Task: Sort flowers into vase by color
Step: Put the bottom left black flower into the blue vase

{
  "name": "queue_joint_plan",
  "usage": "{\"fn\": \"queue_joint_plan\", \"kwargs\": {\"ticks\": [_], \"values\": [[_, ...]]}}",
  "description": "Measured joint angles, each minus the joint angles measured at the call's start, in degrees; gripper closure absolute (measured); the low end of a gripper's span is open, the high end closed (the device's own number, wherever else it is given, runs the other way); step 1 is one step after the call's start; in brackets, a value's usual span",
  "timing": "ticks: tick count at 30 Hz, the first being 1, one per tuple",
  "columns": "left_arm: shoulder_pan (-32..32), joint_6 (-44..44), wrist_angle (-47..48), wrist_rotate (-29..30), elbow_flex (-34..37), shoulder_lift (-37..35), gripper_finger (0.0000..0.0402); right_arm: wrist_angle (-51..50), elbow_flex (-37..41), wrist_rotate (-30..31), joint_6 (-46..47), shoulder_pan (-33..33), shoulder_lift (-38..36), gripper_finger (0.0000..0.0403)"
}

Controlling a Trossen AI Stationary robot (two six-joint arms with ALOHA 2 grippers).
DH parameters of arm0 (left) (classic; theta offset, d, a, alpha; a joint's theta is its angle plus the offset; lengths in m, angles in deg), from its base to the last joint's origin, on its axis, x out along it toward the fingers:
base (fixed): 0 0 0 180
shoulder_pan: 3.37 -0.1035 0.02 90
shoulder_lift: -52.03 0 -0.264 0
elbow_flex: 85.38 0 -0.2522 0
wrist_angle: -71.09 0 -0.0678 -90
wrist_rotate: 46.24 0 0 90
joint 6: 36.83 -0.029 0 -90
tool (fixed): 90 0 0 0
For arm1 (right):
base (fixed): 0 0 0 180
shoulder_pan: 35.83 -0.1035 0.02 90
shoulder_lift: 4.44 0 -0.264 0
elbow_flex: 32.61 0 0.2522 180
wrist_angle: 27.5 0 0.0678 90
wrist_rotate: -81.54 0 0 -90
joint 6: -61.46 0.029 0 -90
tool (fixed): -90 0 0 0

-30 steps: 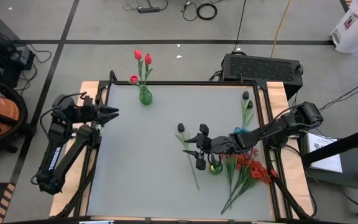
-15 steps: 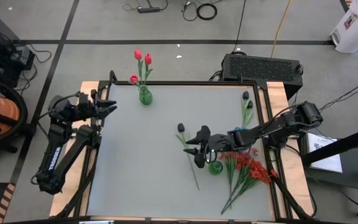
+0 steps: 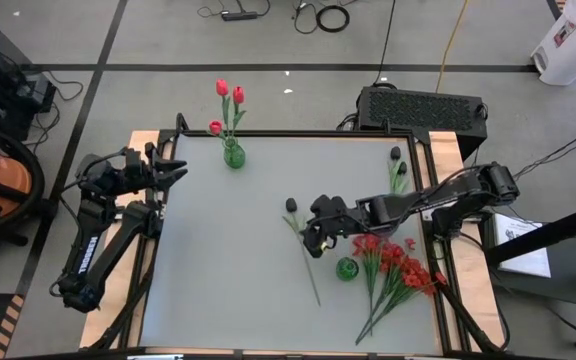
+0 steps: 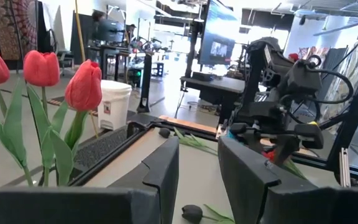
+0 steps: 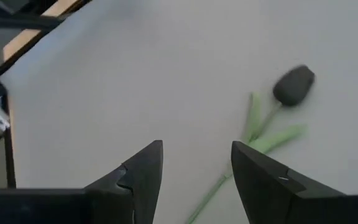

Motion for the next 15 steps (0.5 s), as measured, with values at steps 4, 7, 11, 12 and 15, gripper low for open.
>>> {"fn": "queue_joint_plan", "kwargs": {"ticks": [4, 7, 11, 12, 15], "values": [[0.0, 0.0, 0.0, 2.9, 0.0, 0.0, 0.0283, -4.4, 0.0, -1.1, 4.6, 1.1, 0.0, 0.022], [0.0, -0.1, 0.0, 6.4, 0.0, 0.0, 0.0283, -5.9, 0.0, -3.4, 6.6, 2.1, 0.0, 0.022], [0.0, -0.1, 0.1, 10.8, 0.0, 0.0, 0.0283, -5.6, 0.0, -5.0, 6.8, 2.9, 0.0, 0.022], [0.0, -0.1, 0.2, 11.7, 0.0, 0.0, 0.0283, -5.7, 0.0, -5.1, 6.9, 3.1, 0.0, 0.022], [0.0, -0.1, 0.7, 12.8, 0.0, 0.0, 0.0283, -5.4, 0.0, -7.0, 7.0, 3.6, 1.0, 0.022]]}}
